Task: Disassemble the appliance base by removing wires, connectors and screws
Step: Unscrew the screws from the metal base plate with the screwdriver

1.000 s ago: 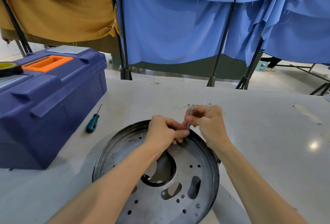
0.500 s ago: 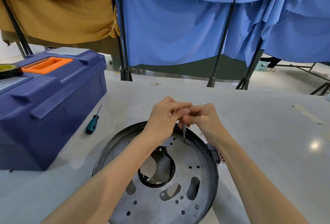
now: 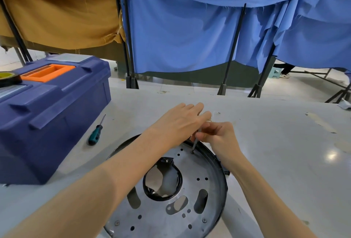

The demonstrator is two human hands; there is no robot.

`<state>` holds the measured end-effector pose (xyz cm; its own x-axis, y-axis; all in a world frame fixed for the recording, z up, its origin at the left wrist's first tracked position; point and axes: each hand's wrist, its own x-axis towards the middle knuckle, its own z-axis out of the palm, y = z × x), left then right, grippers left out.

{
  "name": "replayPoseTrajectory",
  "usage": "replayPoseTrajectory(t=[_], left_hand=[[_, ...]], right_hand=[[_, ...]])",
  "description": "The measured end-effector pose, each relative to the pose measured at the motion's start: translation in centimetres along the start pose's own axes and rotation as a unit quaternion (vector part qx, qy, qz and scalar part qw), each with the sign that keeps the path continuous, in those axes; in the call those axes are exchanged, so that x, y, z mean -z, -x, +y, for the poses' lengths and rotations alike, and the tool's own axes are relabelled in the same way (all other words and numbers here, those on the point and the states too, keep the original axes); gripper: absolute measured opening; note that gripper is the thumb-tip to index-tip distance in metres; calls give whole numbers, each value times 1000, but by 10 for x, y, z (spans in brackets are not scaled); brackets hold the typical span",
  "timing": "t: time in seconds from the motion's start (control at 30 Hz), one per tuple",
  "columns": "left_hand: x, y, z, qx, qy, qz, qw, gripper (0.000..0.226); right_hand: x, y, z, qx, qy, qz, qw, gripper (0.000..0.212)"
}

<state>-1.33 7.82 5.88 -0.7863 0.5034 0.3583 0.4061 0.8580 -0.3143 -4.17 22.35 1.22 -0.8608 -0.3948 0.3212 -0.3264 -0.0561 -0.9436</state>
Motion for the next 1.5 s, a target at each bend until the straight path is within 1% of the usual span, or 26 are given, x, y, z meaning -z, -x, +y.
replayPoseTrajectory(t=[0.07, 0.1, 0.2, 0.3, 0.43, 0.63, 0.77, 0.87, 0.93, 1.0, 1.03, 1.1, 1.17, 1.2, 1.3, 1.33, 1.43, 1.47, 1.5], left_hand=[[-2, -2, 0, -5, 33, -11, 999, 12], [-2, -2, 0, -3, 52, -12, 999, 9], [-4, 1, -2, 12, 90, -23, 996, 26], [-3, 4, -3, 33, 82, -25, 996, 28], [-5, 3, -2, 50, 78, -37, 995, 31], [0, 2, -9, 94, 97, -84, 987, 20], [4, 1, -6, 121, 134, -96, 979, 22], [4, 5, -8, 131, 139, -91, 977, 19], [0, 12, -8, 140, 161, -69, 974, 17], [-5, 19, -5, 170, 252, -25, 952, 16], [-6, 22, -4, 192, 304, -2, 933, 18], [-10, 25, -3, 228, 369, 38, 900, 21], [-13, 28, -5, 260, 413, 54, 871, 23], [-14, 30, -6, 273, 427, 47, 861, 24], [-17, 31, 0, 285, 439, 5, 852, 27], [-19, 31, 4, 287, 447, 5, 847, 26], [-20, 28, 12, 296, 488, 50, 819, 12], [-20, 28, 12, 298, 492, 60, 816, 6], [-20, 27, 12, 300, 484, 64, 820, 3]], right_hand=[[-3, 1, 0, 5, 15, 16, 1000, 29], [-5, 1, 0, 8, 23, 21, 999, 32], [-7, 0, 1, 8, 34, 17, 999, 39], [-7, -2, 1, 9, 31, -1, 999, 39], [-6, -3, 1, 10, 34, -18, 999, 45], [-7, -8, 0, 7, 30, -46, 998, 32], [-6, -7, 1, 7, 27, -54, 998, 27], [-5, -6, 2, 13, 26, -66, 997, 25], [-3, -4, 3, 11, 28, -73, 997, 22], [-1, -3, 4, 2, 18, -69, 997, 19], [0, -3, 4, -2, 10, -65, 998, 19], [2, -3, 2, -5, 1, -45, 999, 17], [4, -4, -1, 1, 0, -10, 1000, 14], [5, -4, -3, 3, -11, 12, 1000, 13], [4, -6, -10, -14, -75, 58, 995, 13], [3, -7, -11, -20, -85, 64, 994, 14], [-2, -6, -14, -32, -86, 64, 994, 12], [-2, -7, -13, -39, -86, 65, 993, 6], [-1, -7, -14, -47, -84, 69, 993, 6]])
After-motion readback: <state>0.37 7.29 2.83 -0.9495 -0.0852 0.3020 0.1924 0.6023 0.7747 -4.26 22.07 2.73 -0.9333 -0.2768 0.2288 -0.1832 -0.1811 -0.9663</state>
